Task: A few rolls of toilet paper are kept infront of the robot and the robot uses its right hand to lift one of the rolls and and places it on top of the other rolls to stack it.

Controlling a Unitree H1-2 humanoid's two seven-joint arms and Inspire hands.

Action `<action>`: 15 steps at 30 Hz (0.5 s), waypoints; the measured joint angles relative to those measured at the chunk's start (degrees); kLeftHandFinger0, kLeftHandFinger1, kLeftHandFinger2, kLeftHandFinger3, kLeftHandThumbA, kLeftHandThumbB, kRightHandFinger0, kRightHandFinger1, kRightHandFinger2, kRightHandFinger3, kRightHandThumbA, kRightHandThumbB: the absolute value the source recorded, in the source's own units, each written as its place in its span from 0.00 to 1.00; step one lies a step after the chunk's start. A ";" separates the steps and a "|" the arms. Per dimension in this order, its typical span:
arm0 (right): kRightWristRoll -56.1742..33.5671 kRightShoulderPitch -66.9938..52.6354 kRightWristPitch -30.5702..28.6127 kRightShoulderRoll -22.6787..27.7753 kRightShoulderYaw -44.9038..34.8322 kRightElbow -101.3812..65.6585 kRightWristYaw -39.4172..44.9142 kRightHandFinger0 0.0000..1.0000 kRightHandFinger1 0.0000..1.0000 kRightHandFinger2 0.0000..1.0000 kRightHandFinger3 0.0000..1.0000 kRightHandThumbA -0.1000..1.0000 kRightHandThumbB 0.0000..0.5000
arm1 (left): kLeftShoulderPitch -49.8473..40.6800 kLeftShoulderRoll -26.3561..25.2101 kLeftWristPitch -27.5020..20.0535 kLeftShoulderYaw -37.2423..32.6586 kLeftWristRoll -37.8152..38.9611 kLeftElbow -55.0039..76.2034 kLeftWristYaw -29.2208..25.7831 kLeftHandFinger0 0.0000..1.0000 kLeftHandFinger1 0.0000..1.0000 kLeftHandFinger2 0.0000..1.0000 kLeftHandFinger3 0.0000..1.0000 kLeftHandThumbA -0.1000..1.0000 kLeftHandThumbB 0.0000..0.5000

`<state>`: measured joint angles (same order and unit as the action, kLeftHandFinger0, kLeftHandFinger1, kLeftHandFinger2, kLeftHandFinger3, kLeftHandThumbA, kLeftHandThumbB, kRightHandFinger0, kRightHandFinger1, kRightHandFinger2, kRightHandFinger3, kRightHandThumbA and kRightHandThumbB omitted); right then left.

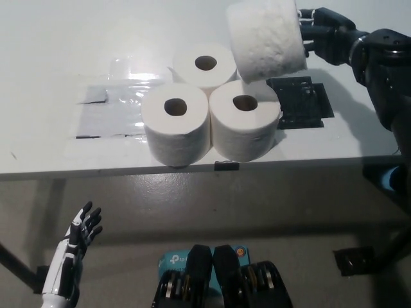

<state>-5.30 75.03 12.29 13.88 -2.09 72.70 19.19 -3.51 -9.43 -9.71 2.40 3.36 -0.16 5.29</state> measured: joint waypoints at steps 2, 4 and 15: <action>0.49 0.60 -0.02 -0.14 0.90 0.18 0.01 0.00 0.00 0.00 0.00 1.00 0.27 | 0.02 0.00 0.00 -0.15 -0.08 0.13 0.00 1.00 1.00 1.00 1.00 1.00 0.10; 0.75 0.95 -0.03 -0.25 1.49 0.22 0.07 0.00 0.00 0.00 0.00 1.00 0.32 | 0.07 -0.02 0.00 -0.29 -0.16 0.19 0.00 1.00 1.00 1.00 1.00 1.00 0.10; 4.26 1.46 -0.51 -0.55 7.53 2.13 0.29 0.00 0.00 0.08 0.08 0.98 0.26 | 0.58 -0.41 0.02 -0.49 -0.39 0.76 0.02 1.00 1.00 1.00 1.00 1.00 0.18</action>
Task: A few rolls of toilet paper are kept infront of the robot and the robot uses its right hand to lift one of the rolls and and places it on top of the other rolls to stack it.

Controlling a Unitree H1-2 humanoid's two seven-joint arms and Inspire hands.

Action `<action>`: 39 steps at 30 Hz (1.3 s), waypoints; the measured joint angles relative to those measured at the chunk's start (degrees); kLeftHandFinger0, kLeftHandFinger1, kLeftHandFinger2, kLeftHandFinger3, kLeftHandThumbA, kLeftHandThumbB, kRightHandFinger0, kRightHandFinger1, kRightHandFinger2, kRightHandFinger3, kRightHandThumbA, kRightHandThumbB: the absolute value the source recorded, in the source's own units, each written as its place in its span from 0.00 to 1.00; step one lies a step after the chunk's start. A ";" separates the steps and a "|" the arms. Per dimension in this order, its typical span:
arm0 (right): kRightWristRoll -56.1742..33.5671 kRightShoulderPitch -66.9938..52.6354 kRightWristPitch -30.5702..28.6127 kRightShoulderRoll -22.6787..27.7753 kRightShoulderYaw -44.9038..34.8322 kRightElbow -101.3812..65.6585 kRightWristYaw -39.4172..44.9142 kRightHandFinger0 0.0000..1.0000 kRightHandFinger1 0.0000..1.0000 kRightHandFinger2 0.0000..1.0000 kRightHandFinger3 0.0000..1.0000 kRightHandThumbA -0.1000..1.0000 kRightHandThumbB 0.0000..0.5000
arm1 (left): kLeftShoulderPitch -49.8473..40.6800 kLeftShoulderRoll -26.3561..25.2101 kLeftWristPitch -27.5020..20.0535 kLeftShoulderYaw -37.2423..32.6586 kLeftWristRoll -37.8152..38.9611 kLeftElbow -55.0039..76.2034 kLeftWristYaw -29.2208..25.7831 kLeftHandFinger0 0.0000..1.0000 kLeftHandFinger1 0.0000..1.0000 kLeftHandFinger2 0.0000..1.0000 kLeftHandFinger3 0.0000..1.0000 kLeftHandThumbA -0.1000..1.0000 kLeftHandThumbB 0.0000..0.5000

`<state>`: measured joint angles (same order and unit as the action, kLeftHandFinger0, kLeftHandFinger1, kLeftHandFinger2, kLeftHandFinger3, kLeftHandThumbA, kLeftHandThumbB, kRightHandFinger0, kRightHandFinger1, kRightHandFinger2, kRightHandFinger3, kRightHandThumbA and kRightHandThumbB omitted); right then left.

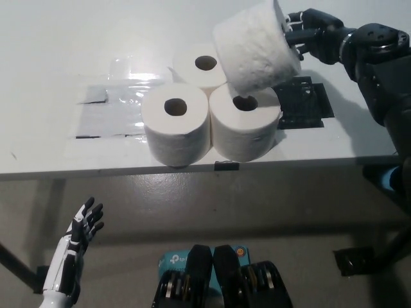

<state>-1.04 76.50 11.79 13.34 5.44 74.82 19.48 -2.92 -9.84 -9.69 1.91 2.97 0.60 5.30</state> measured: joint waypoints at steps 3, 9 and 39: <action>1.09 0.21 -0.39 0.00 1.35 0.15 0.46 0.00 0.00 0.11 0.02 0.97 0.23 | 0.04 0.00 0.02 -0.05 0.00 0.06 0.00 1.00 1.00 1.00 1.00 1.00 0.14; 2.64 0.78 -1.09 -0.02 2.97 0.19 1.15 0.00 0.00 0.17 0.06 0.99 0.16 | 0.04 0.00 0.05 -0.10 -0.01 0.14 0.01 1.00 1.00 1.00 1.00 1.00 0.14; 7.96 3.20 -3.45 -2.51 6.52 1.89 1.02 0.00 0.06 0.28 0.06 0.98 0.12 | 0.22 -0.07 1.66 -0.69 -0.19 1.24 0.65 1.00 1.00 1.00 1.00 1.00 0.11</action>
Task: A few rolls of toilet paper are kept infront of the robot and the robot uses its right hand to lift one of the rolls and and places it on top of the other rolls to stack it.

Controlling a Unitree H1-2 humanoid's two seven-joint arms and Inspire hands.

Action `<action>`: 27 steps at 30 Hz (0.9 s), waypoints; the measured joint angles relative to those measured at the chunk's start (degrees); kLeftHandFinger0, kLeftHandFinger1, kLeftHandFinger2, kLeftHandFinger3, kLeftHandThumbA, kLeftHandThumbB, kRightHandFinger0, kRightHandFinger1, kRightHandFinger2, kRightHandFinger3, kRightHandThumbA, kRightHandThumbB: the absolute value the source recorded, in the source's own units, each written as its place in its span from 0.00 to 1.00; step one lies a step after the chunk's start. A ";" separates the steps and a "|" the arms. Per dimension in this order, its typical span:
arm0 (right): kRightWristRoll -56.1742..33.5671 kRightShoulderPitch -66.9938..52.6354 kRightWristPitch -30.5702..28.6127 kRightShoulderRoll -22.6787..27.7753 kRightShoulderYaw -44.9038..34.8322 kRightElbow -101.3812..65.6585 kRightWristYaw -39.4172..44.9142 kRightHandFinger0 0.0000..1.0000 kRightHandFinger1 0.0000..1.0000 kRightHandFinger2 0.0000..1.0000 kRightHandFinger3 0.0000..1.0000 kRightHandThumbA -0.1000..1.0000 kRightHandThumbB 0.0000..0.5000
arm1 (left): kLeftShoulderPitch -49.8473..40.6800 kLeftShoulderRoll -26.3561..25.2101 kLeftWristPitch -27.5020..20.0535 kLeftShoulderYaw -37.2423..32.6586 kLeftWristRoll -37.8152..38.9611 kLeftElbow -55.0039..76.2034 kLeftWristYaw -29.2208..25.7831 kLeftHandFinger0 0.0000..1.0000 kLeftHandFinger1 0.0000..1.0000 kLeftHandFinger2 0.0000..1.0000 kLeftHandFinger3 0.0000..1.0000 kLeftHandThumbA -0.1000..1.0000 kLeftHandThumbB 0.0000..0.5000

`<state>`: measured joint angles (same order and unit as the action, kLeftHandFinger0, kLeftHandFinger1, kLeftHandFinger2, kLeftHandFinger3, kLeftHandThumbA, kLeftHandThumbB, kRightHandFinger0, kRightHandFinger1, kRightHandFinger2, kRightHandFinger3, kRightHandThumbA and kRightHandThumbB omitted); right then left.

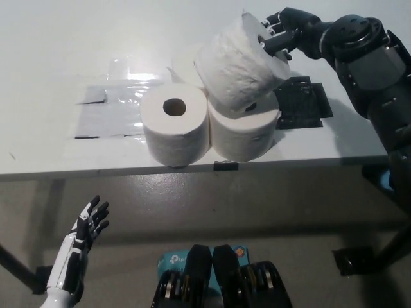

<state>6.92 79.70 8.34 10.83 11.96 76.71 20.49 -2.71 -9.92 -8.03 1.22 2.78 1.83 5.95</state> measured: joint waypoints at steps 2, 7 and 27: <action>0.61 0.19 -0.69 -0.15 0.85 0.13 -0.06 0.00 0.11 0.38 0.16 0.96 0.11 | 0.06 -0.02 0.04 -0.01 0.00 0.00 0.01 1.00 1.00 1.00 1.00 1.00 0.11; 1.77 0.76 -1.45 -0.44 2.62 0.14 -0.10 0.00 0.20 0.53 0.34 0.96 0.14 | 0.10 -0.16 0.16 -0.01 0.00 0.23 0.00 1.00 1.00 1.00 1.00 1.00 0.13; 6.18 3.00 -1.82 -1.58 6.51 0.37 -1.95 0.77 0.97 1.00 1.00 1.00 0.57 | 0.10 -0.35 0.44 -0.22 -0.10 0.91 0.01 1.00 1.00 1.00 1.00 1.00 0.10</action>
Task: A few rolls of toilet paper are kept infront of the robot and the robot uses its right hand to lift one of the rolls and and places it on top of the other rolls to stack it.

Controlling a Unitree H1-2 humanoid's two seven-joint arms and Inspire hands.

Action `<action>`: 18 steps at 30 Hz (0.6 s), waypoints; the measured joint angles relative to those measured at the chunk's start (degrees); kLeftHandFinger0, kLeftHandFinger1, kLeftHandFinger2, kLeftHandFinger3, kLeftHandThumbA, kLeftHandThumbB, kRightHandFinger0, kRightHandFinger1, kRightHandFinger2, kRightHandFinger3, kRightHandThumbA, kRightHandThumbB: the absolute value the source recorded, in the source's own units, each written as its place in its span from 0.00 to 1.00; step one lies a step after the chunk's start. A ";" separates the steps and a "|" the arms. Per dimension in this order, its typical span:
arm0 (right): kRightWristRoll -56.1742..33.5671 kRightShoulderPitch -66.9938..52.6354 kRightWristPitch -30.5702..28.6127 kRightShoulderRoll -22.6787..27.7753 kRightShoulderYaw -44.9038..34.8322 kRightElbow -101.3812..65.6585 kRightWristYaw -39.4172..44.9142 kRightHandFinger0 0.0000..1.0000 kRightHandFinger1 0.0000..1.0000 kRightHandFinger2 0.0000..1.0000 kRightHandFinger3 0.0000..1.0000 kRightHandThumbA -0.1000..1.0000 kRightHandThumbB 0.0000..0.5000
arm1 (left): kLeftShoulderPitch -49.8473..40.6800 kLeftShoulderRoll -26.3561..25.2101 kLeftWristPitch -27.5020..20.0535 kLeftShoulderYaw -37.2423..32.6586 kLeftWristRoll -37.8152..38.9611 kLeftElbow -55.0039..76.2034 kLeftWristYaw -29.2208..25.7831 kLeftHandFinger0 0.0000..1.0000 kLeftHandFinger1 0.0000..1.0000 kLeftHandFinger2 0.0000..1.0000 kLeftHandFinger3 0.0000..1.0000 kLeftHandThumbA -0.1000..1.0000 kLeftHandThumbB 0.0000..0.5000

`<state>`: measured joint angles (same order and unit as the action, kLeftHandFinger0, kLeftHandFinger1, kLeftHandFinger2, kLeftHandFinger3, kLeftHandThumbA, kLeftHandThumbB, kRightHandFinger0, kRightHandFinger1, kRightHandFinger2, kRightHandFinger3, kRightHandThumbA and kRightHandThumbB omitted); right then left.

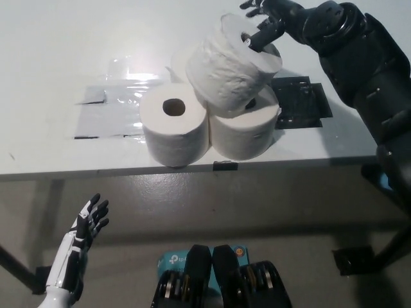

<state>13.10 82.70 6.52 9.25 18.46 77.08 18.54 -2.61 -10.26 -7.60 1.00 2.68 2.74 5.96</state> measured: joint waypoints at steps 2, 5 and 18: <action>0.14 0.10 -0.12 -0.03 0.00 -0.01 0.06 0.79 1.00 1.00 1.00 1.00 0.60 | 0.01 -0.05 0.08 -0.04 -0.01 0.01 0.00 1.00 1.00 1.00 1.00 1.00 0.08; 0.34 0.16 -0.43 -0.12 0.00 -0.01 0.14 0.86 1.00 1.00 1.00 1.00 0.60 | 0.01 -0.16 0.21 -0.15 -0.05 0.01 0.00 1.00 1.00 1.00 1.00 1.00 0.08; 1.25 2.56 -1.10 -0.32 0.45 0.03 3.60 1.00 1.00 1.00 1.00 1.00 0.67 | 0.14 -0.69 0.95 -0.87 -0.19 0.56 0.00 1.00 1.00 1.00 1.00 1.00 0.13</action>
<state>14.35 85.25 5.42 8.93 18.92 77.11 22.14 -2.46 -10.95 -6.65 0.13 2.50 3.30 5.96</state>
